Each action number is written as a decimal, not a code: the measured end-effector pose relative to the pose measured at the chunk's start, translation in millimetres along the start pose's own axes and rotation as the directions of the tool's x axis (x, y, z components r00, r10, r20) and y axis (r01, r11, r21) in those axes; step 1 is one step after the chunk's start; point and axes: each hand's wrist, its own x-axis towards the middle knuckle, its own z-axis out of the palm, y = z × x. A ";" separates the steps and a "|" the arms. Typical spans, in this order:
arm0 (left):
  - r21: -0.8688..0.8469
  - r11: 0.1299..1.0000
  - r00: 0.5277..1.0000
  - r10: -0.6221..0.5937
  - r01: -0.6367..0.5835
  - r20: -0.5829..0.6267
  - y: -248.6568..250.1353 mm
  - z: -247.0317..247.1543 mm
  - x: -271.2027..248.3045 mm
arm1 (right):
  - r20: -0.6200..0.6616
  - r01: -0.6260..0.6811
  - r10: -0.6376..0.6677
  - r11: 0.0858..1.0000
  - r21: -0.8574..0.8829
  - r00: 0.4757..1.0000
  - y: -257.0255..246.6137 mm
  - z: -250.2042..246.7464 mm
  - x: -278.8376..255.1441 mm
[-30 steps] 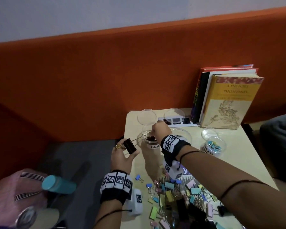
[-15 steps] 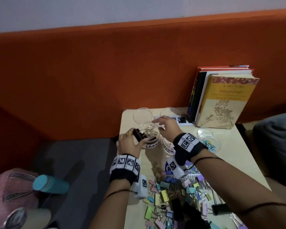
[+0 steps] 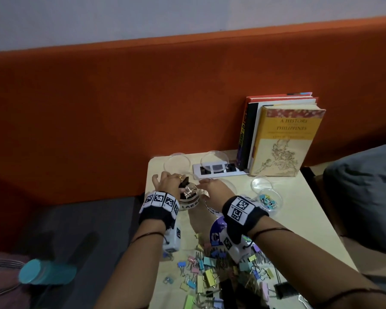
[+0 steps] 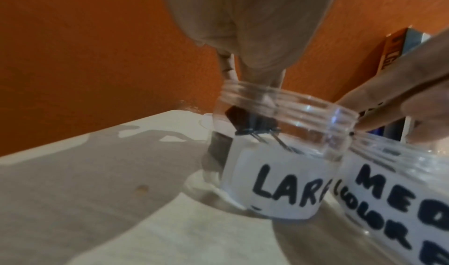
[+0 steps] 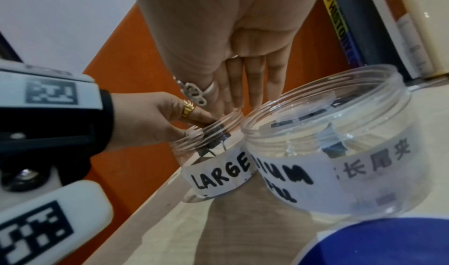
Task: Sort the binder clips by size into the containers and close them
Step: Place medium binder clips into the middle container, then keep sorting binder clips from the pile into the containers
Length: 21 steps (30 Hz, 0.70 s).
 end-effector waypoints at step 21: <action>-0.146 0.989 0.999 0.024 -0.027 -0.022 -7.7 23.1 -16.8 | -0.083 0.188 -0.191 0.981 -0.046 0.978 7.4 9.3 -22.6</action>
